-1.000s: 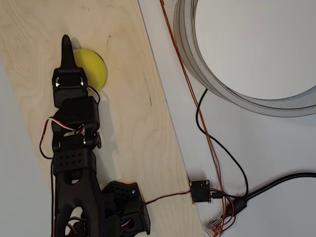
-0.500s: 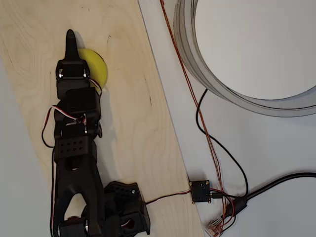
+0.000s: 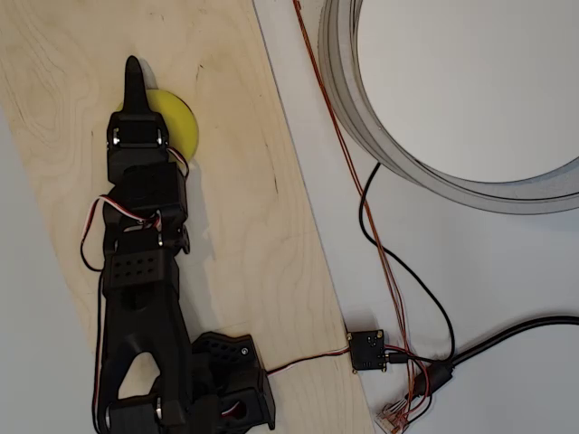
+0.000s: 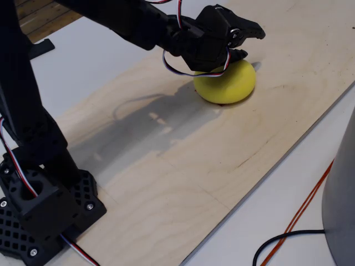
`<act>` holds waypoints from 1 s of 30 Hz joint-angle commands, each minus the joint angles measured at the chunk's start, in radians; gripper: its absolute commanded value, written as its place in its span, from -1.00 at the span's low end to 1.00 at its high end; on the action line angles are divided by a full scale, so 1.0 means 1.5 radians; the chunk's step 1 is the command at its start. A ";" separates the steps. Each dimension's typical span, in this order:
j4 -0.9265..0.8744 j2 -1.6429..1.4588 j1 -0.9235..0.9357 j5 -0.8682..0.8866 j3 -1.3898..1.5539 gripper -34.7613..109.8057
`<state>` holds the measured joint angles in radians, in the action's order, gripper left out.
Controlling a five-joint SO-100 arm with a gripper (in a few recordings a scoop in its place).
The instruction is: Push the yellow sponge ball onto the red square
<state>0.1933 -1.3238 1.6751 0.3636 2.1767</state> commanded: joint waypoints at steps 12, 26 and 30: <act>0.004 -0.084 -0.007 -0.063 -0.022 -0.28; 0.146 -0.290 -0.085 -0.258 -0.011 -0.29; 0.147 -0.305 -0.081 -0.250 -0.007 -0.28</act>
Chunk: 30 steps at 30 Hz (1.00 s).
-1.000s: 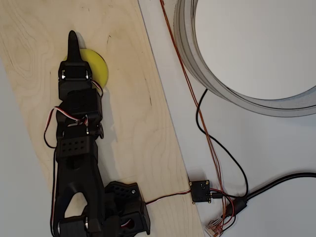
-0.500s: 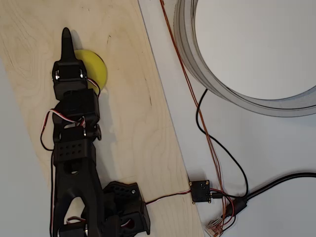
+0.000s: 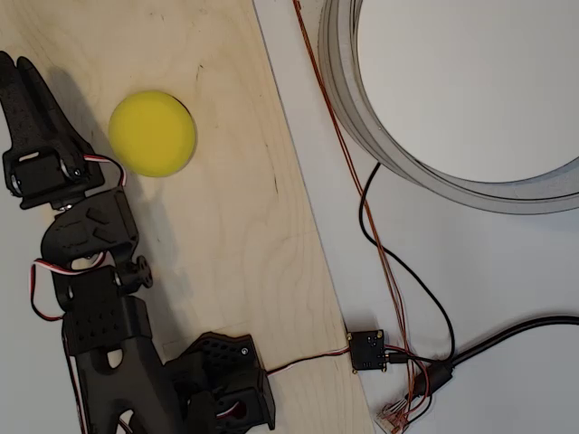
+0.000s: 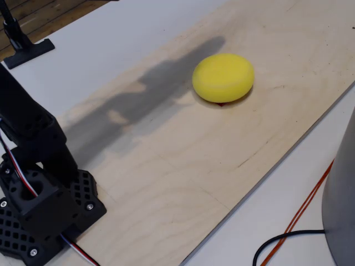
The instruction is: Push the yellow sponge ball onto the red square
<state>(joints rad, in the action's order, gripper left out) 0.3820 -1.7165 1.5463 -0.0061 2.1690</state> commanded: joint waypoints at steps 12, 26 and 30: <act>0.095 -0.090 0.017 -0.064 0.074 0.02; 0.117 -0.096 0.049 -0.044 0.077 -0.53; 0.145 -0.098 0.035 -0.038 0.097 -0.17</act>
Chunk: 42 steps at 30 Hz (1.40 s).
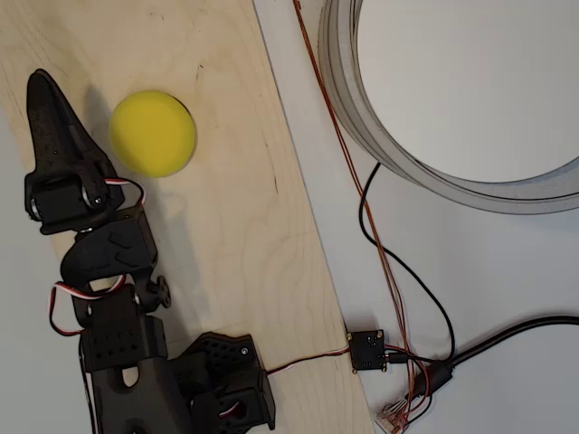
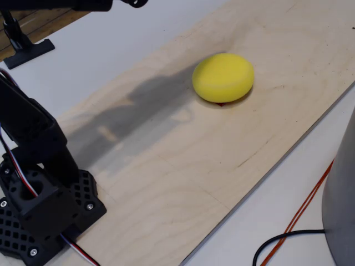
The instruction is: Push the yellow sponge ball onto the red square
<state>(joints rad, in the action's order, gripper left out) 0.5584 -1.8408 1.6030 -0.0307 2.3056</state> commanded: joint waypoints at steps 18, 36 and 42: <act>0.013 -0.016 -0.004 -0.047 -0.003 -0.53; 0.091 -0.054 -0.029 -0.081 0.085 -0.01; 0.088 -0.083 -0.030 -0.045 0.078 -0.42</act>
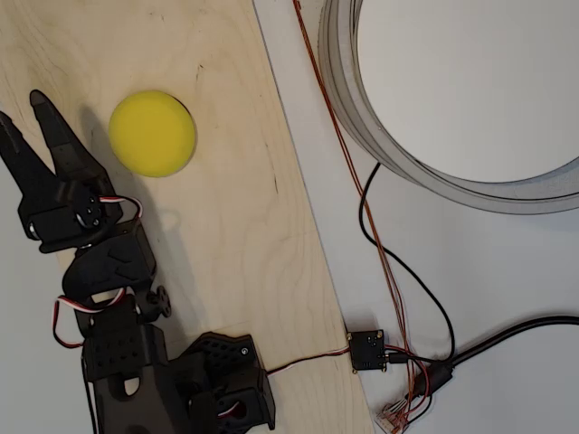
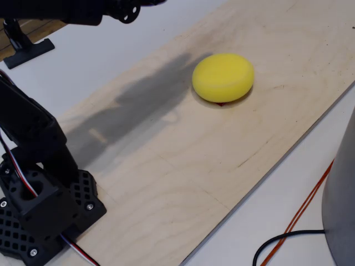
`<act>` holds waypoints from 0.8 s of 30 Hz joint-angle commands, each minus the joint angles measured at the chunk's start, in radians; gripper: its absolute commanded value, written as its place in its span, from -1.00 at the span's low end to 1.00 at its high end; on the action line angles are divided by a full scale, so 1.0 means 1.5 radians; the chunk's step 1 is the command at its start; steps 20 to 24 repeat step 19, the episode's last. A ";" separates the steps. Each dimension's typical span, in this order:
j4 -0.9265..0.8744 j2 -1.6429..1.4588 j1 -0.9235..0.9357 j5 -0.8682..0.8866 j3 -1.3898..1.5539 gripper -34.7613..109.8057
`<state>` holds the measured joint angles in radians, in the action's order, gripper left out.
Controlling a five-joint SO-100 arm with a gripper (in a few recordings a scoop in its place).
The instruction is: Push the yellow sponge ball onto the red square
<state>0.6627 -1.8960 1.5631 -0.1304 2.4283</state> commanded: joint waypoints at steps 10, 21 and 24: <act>-0.303 -0.083 0.037 0.120 -0.149 -0.53; -0.302 -0.085 0.038 0.130 -0.141 -0.53; -0.302 -0.085 0.038 0.130 -0.141 -0.53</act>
